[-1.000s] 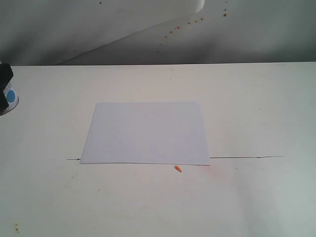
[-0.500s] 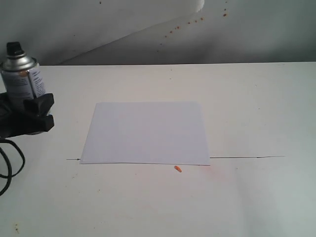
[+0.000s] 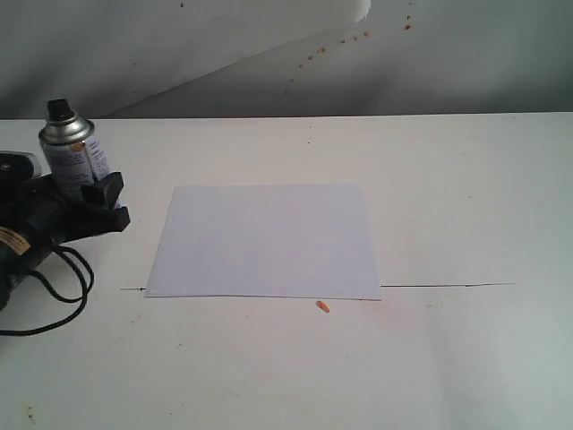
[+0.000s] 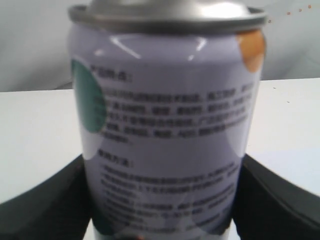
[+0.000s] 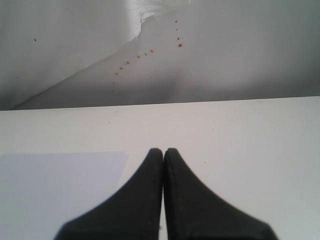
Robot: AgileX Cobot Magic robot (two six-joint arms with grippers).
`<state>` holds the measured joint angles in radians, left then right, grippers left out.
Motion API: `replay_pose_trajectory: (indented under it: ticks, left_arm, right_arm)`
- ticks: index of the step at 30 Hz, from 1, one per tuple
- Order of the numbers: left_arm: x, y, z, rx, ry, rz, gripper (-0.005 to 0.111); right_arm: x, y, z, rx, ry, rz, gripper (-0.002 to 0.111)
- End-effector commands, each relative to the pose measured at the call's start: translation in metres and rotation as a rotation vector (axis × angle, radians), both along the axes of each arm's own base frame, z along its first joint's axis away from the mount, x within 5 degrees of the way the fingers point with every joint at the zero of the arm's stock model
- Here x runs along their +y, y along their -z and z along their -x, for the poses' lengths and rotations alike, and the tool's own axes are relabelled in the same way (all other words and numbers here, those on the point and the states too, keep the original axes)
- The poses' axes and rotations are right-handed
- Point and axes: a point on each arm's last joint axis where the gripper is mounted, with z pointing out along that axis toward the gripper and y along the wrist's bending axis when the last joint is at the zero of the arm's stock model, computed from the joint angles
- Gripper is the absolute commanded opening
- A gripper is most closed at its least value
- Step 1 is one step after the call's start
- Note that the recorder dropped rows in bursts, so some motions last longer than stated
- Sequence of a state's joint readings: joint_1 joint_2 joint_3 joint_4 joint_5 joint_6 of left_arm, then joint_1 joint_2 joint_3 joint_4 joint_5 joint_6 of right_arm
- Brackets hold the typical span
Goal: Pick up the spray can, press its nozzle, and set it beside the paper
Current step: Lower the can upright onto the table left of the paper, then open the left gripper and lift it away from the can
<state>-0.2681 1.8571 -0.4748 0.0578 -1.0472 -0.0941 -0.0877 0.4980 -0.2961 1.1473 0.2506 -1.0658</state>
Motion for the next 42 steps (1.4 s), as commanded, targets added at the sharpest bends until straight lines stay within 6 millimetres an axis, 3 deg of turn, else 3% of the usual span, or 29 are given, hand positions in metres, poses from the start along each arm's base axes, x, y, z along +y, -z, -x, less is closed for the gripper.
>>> replay_pose_trajectory:
  ticks: [1,8,13,23,32,37,39,42]
  left_arm:
    - [-0.007,0.006,-0.019,-0.064,0.026,0.017,0.000]
    - [-0.011,0.030,-0.037,-0.027,0.028,-0.016,0.000]
    - [0.000,0.045,-0.046,0.012,-0.010,-0.022,0.000]
    - [-0.004,0.044,-0.069,-0.045,0.033,-0.024,0.000]
    - [-0.007,0.068,-0.074,0.013,0.032,0.016,0.001]
    - [-0.007,0.075,-0.073,0.036,0.037,0.014,0.025]
    - [-0.007,0.076,-0.073,0.048,0.030,0.035,0.041]
    - [-0.007,0.075,-0.073,0.057,0.020,0.072,0.076]
  right_arm:
    - [0.000,0.002,0.001,0.001,0.001,0.006,0.000]
    - [0.000,0.002,0.001,0.001,0.001,0.008,0.000]
    - [0.000,0.002,0.001,0.001,0.001,0.008,0.000]
    - [0.000,0.002,0.001,0.001,0.001,0.006,0.000]
    - [0.000,0.002,0.001,0.001,0.001,0.006,0.000]
    - [0.000,0.002,0.001,0.001,0.001,0.006,0.000]
    - [0.000,0.002,0.001,0.001,0.001,0.006,0.000]
    - [0.000,0.002,0.001,0.001,0.001,0.006,0.000]
